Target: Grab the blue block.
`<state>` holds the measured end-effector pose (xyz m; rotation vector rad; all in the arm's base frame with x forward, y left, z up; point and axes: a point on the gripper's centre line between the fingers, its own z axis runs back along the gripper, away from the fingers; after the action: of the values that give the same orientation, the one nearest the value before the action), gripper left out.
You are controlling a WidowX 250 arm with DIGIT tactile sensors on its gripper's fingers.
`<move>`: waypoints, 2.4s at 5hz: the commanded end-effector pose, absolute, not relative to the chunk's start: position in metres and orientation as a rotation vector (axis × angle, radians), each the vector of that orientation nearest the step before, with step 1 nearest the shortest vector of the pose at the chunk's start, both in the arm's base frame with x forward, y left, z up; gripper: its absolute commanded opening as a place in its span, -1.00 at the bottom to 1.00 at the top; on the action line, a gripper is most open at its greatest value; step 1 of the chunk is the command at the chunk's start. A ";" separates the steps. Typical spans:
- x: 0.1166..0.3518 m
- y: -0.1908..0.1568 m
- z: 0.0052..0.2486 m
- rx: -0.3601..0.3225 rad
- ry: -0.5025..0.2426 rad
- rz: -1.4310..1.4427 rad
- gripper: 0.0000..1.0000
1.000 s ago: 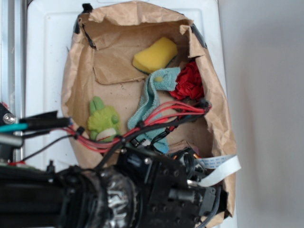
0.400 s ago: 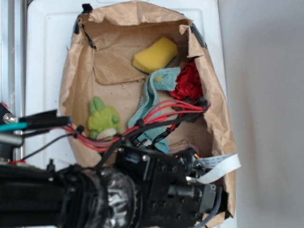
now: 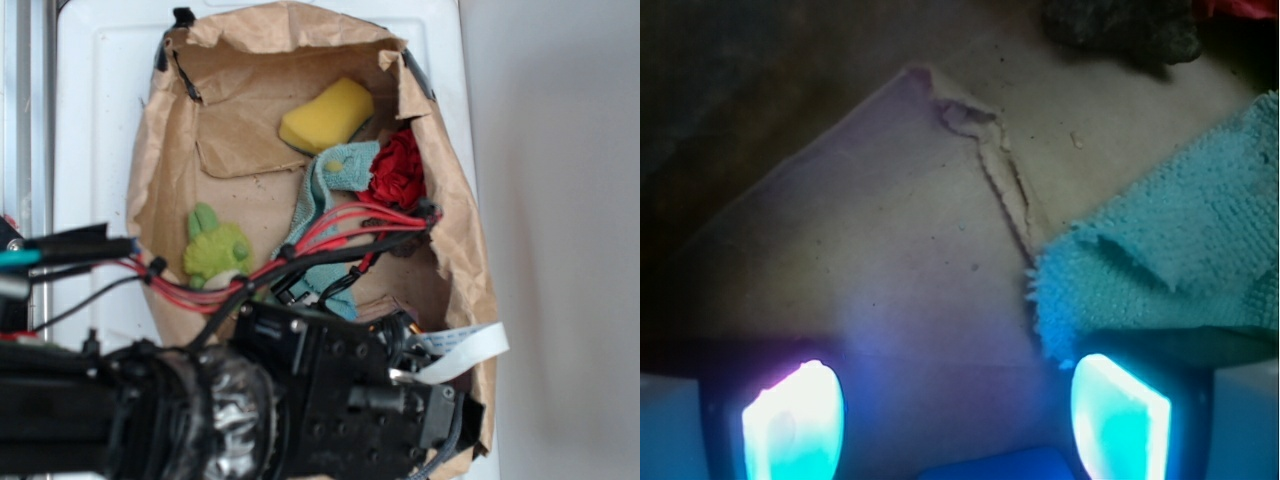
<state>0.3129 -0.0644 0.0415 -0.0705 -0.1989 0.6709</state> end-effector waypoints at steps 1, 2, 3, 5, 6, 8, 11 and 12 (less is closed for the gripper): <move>0.320 -0.047 0.073 -0.156 -0.240 0.703 1.00; 0.309 -0.038 0.091 -0.188 -0.232 0.704 1.00; 0.301 -0.033 0.105 -0.200 -0.245 0.708 1.00; 0.277 -0.038 0.099 -0.153 -0.221 0.629 1.00; 0.269 -0.041 0.087 -0.112 -0.223 0.595 1.00; 0.271 -0.057 0.071 -0.233 -0.180 0.507 1.00; 0.275 -0.082 0.041 -0.177 -0.188 0.456 1.00; 0.282 -0.092 0.026 -0.188 -0.180 0.445 1.00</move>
<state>0.2797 -0.0910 0.0221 -0.1730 -0.1667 0.4853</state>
